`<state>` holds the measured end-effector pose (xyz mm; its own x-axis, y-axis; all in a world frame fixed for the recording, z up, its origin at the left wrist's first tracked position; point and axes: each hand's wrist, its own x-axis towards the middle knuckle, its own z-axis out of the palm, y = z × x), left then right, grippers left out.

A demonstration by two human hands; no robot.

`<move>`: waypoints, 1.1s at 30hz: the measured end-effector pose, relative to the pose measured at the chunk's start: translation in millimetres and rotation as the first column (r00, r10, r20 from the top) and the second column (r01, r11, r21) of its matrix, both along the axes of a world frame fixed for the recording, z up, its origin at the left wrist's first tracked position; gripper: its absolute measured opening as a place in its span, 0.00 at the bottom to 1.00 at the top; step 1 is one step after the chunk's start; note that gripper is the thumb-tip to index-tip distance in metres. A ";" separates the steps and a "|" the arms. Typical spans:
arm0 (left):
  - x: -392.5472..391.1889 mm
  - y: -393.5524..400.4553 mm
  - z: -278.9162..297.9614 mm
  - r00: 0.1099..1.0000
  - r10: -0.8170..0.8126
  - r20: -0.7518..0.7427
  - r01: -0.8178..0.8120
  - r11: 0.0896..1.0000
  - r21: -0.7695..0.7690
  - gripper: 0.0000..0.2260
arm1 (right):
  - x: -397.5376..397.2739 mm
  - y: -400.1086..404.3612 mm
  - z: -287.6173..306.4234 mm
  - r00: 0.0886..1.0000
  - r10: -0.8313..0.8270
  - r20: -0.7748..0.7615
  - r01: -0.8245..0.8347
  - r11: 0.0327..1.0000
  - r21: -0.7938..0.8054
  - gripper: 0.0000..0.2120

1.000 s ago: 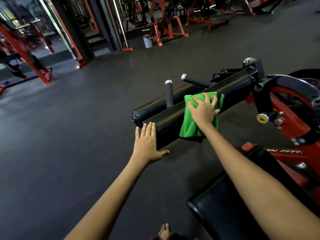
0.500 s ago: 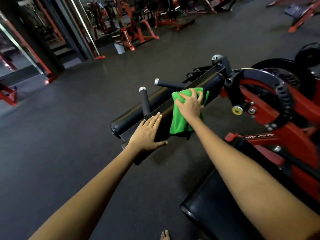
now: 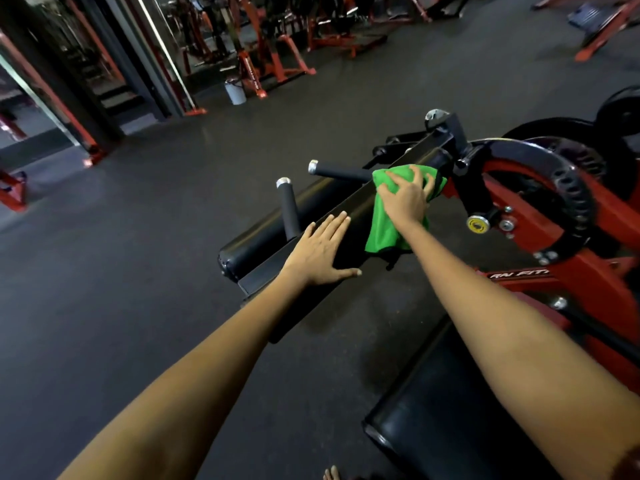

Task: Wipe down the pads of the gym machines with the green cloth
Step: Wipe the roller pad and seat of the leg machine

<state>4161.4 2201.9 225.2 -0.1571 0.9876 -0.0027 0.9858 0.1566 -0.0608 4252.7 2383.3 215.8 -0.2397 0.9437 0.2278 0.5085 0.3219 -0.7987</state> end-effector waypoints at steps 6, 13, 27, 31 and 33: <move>-0.2 5.8 -1.4 1.000 0.007 -0.025 -0.006 1.000 0.006 0.44 | -9.5 -55.9 -16.6 1.000 0.030 -0.009 -0.029 0.999 0.017 0.18; 16.7 57.0 13.0 0.996 -0.093 -0.016 0.093 0.996 -0.006 0.37 | 7.5 5.0 -2.4 0.999 0.028 -0.020 -0.028 0.999 0.035 0.18; 8.3 112.5 2.8 0.993 -0.113 0.044 0.114 0.993 -0.011 0.47 | 6.4 79.5 -18.5 0.988 -0.101 -0.120 0.099 0.995 -0.025 0.18; 7.0 112.0 1.1 0.991 -0.120 0.060 0.120 0.993 -0.003 0.48 | -4.9 43.0 -30.2 0.953 -0.154 -0.261 0.156 0.988 -0.013 0.17; 7.1 113.0 2.8 0.990 -0.129 0.055 0.129 0.992 -0.006 0.47 | -4.0 28.2 -41.5 0.938 -0.145 -0.314 0.154 0.988 0.001 0.17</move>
